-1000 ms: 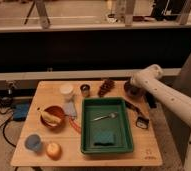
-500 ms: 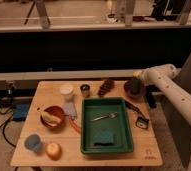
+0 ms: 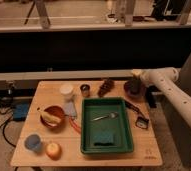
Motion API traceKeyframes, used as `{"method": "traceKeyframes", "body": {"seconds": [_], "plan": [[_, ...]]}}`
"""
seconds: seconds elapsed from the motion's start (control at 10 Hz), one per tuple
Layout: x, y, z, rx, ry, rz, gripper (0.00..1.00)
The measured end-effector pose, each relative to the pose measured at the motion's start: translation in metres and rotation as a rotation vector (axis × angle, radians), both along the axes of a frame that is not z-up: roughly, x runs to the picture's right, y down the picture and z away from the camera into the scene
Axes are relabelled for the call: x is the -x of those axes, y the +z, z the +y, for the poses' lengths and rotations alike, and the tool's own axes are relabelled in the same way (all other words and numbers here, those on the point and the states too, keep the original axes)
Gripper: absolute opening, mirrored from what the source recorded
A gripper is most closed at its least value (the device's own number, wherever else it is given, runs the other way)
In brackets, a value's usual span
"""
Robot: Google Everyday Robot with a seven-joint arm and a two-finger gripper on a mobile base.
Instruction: Place fork in metal cup
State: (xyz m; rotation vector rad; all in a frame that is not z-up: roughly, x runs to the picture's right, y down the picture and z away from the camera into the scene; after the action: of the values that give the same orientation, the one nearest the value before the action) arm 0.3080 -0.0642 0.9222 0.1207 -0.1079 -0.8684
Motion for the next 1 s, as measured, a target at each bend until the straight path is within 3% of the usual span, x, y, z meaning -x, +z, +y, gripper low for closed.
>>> {"method": "traceKeyframes", "body": {"seconds": [0.4,1.0], "plan": [[0.007,0.008,-0.002,-0.045,-0.089,-0.045,0.8],[0.021,0.022,-0.003,-0.077,-0.236,-0.058,0.8]]}}
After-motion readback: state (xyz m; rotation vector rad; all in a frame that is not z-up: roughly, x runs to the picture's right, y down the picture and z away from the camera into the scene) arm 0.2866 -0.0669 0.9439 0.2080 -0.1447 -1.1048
